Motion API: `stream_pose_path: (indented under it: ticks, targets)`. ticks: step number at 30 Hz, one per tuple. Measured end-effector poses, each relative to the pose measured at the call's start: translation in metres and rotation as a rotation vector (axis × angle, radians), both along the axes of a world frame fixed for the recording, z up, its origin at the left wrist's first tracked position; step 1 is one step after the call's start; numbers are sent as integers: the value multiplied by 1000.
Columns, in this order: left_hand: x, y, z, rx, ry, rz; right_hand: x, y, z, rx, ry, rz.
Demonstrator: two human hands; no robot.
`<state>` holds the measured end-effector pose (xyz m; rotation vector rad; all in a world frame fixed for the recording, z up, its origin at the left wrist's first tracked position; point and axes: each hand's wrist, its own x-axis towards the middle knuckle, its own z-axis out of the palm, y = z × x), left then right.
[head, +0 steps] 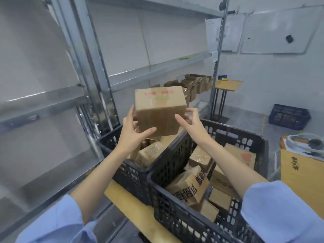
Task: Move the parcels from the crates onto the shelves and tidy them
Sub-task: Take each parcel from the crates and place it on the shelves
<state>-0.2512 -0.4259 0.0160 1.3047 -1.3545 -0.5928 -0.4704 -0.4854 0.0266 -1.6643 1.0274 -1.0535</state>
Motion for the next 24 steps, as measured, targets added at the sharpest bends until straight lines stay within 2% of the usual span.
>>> stream_pose_path:
  ticks: [11,19,24]
  targets:
    - [71,145,23,-20,-33,434,127,57,5,32,-82,420]
    - [126,247,28,-16,15,707,206,119,1,-135,31,747]
    - [152,301,18,25,-85,793,246,154,-1,-252,48,880]
